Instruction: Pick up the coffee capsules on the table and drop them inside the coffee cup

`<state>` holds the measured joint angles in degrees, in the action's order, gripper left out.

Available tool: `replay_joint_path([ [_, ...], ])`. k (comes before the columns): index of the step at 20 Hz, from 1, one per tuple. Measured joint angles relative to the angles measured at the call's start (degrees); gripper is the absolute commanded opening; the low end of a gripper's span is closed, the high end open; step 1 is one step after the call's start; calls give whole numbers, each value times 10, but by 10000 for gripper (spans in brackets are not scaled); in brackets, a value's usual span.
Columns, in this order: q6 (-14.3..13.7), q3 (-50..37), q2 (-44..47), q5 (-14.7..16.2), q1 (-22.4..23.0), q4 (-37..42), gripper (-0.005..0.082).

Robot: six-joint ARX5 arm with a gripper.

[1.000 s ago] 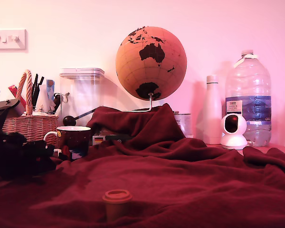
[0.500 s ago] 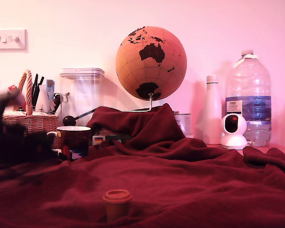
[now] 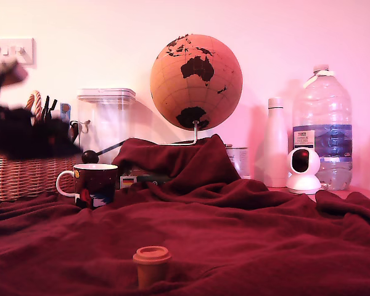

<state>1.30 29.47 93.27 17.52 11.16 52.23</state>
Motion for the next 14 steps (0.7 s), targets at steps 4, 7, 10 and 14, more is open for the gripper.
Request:
replay_joint_path([
  [4, 0, 0, -13, 0, 0, 0, 215],
  [7, 0, 0, -13, 0, 0, -8, 215],
  [10, 0, 0, -13, -7, 0, -12, 215],
  [14, 0, 48, -13, -7, 0, -90, 215],
])
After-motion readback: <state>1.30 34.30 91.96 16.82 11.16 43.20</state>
